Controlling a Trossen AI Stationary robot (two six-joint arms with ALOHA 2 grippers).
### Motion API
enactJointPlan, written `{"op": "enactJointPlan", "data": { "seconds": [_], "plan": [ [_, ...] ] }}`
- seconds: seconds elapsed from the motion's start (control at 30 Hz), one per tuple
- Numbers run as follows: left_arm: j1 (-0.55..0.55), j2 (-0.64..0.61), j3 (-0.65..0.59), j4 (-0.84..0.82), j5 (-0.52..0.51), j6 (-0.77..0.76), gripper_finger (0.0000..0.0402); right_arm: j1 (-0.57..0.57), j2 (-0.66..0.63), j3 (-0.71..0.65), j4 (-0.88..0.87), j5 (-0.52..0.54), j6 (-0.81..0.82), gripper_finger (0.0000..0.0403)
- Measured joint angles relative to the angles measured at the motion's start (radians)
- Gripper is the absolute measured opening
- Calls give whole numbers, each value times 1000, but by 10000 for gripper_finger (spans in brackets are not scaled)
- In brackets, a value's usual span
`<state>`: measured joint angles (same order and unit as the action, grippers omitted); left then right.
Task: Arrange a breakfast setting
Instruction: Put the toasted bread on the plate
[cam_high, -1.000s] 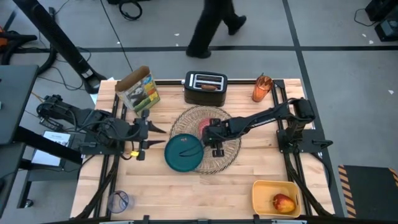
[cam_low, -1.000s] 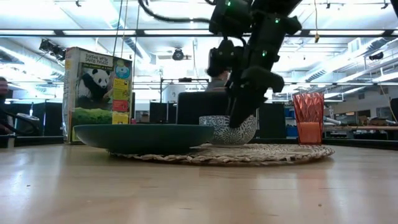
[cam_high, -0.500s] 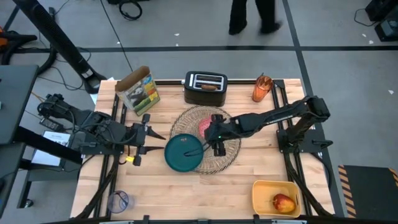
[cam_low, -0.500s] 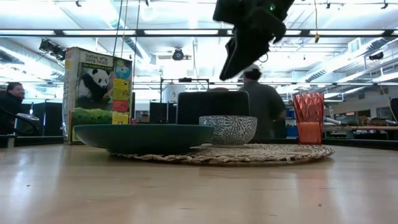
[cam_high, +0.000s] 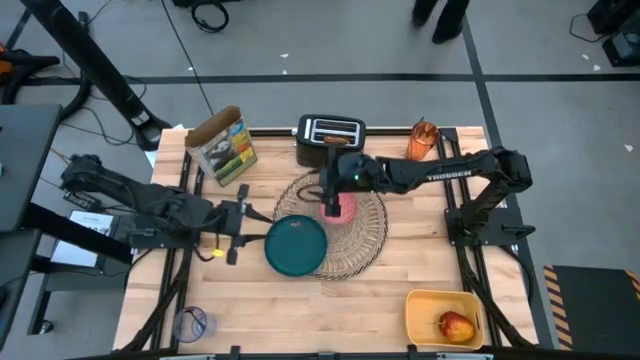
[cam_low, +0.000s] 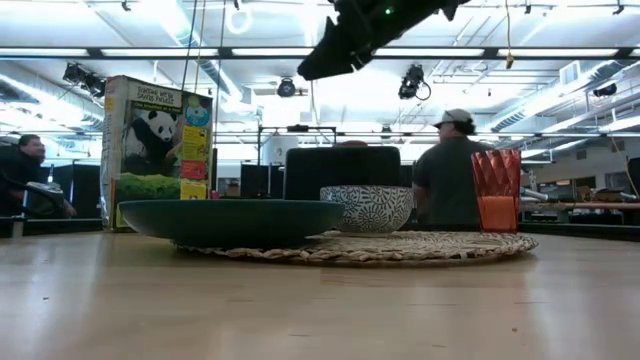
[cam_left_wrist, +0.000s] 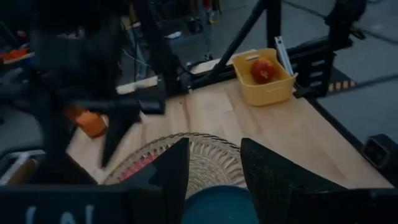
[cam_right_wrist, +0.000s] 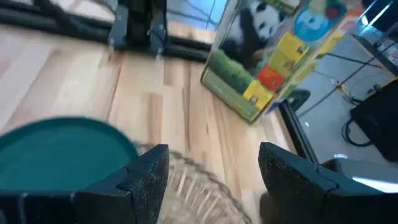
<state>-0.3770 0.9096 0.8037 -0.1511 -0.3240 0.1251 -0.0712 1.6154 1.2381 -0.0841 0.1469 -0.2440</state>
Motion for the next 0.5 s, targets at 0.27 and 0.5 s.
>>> {"op": "enactJointPlan", "data": {
  "seconds": [0.27, 0.5],
  "plan": [
    [85, -7, -269, 325, 9, -42, 153, -120, 2, 0, 43, -88, 25, 252],
    [150, -6, -456, 587, 25, -73, 153, -270, 21, -1, 78, -50, 6, 252]
  ]
}}
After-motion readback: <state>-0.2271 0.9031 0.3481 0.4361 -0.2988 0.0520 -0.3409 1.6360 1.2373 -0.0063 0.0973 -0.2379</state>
